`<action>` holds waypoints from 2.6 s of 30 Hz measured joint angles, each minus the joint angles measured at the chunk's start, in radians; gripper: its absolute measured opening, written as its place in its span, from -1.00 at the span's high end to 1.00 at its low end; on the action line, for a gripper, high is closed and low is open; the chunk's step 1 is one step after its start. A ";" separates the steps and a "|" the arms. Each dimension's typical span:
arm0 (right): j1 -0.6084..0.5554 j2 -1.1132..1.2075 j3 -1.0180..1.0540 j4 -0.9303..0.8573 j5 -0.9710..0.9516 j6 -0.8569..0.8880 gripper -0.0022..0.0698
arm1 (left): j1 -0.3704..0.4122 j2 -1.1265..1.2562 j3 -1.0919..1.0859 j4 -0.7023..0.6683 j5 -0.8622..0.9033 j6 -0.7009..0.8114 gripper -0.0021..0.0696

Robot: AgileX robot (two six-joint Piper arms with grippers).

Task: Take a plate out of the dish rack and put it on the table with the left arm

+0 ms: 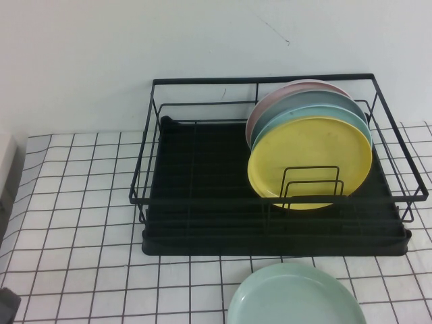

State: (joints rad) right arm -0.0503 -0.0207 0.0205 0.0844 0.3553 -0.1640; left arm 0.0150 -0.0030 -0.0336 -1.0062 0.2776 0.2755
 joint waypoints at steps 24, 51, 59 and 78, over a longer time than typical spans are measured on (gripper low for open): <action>0.000 0.000 0.000 0.000 0.000 0.000 0.94 | -0.159 1.283 -1.034 0.039 0.570 0.660 0.95; 0.000 0.000 0.000 0.000 0.000 0.000 0.94 | -0.433 1.927 -1.641 0.093 0.591 1.099 -0.07; 0.000 0.000 0.000 0.000 0.000 0.000 0.94 | -0.433 2.039 -1.760 0.093 0.625 1.101 -0.09; 0.000 0.000 0.000 0.000 0.000 0.000 0.94 | -0.438 2.111 -1.810 0.075 0.605 1.157 0.06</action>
State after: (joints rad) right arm -0.0503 -0.0207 0.0205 0.0844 0.3553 -0.1640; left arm -0.4231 2.1081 -1.8441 -0.9312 0.8823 1.4320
